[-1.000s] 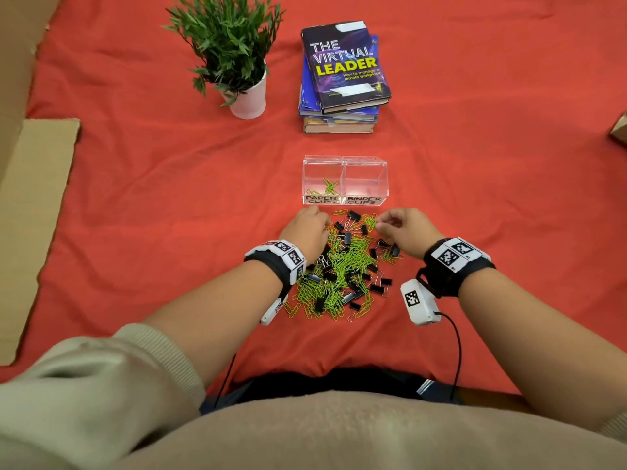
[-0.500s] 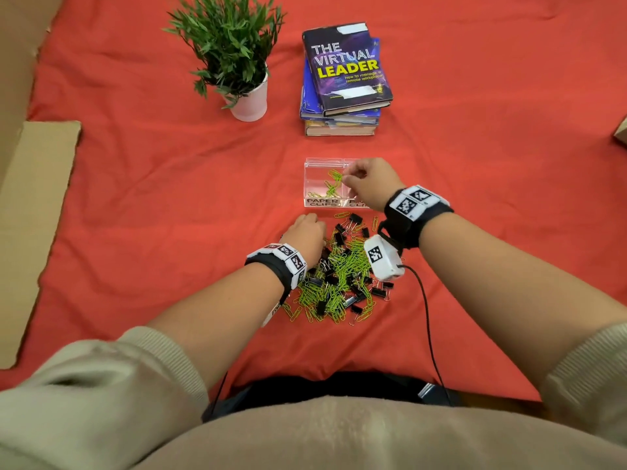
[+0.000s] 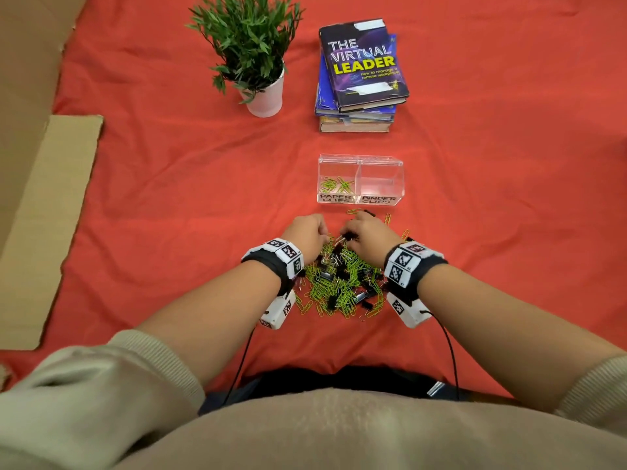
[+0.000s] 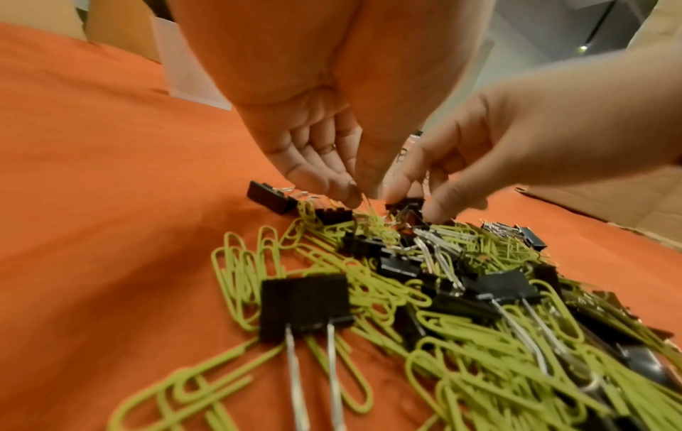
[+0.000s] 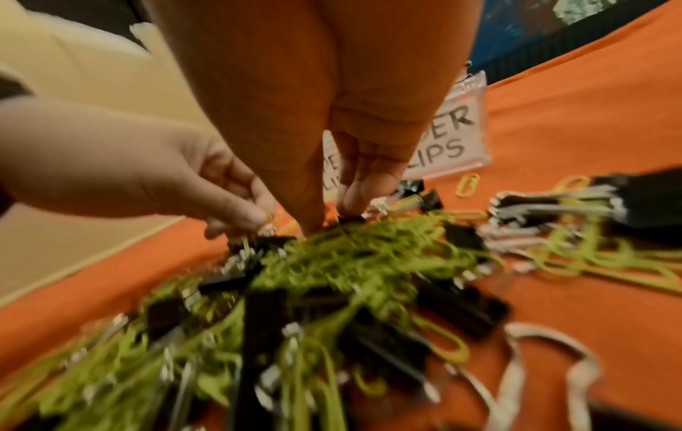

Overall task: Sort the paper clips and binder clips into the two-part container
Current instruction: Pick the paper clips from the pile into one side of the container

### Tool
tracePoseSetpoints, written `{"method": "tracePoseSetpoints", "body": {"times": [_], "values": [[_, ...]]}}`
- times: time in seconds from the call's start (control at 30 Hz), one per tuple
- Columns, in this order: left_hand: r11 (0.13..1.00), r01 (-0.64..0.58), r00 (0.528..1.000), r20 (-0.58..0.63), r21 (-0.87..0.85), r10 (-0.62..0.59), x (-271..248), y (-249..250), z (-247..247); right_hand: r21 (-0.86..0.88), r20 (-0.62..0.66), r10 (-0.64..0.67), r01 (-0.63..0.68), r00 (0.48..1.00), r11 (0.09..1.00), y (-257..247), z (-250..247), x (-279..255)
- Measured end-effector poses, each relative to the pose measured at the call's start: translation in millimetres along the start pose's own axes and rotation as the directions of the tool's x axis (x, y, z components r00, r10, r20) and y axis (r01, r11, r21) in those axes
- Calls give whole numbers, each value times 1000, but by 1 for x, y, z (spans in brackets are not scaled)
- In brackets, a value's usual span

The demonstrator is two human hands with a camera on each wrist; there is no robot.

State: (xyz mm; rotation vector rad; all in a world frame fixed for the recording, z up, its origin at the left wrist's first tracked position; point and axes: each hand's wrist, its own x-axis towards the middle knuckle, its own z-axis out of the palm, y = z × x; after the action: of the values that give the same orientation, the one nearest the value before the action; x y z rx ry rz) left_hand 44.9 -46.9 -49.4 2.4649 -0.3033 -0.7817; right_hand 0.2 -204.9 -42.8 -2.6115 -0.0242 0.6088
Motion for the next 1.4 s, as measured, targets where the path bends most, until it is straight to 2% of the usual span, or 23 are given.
{"method": "tracePoseSetpoints", "body": {"times": [0.3, 0.43, 0.6, 0.67, 0.8, 1.0, 1.13, 1.27, 1.4], "values": [[968, 97, 992, -61, -232, -114, -12, -28, -18, 41, -145, 122, -117, 982, 992, 29, -9, -13], [893, 173, 977, -43, -416, -209, -14, -34, -17, 42, -186, 21, -13, 982, 999, 10, -7, -2], [831, 231, 965, 11, -506, -261, -18, -32, -21, -17, -29, -114, 113, 993, 993, -30, 9, 14], [855, 232, 966, 6, -464, -259, -20, -33, -23, -85, 36, -114, 117, 993, 989, -35, 13, 17], [964, 216, 974, -35, -157, -224, -27, -42, -25, -137, 48, -120, 126, 992, 983, -30, 19, 17], [958, 214, 975, 10, 192, -220, -33, -47, -20, -154, -2, -122, 120, 993, 981, -30, 25, 12], [938, 161, 985, 13, 306, -173, -32, -44, -12, -158, -13, -74, 71, 997, 985, -28, 23, 12], [932, 145, 987, 21, 332, -161, -33, -39, -10, -30, -21, 5, -5, 1000, 1000, -24, 22, 13], [929, 120, 989, 43, 351, -144, -36, -33, -9, 23, 12, 52, -52, 999, 998, -24, 15, 12]]}}
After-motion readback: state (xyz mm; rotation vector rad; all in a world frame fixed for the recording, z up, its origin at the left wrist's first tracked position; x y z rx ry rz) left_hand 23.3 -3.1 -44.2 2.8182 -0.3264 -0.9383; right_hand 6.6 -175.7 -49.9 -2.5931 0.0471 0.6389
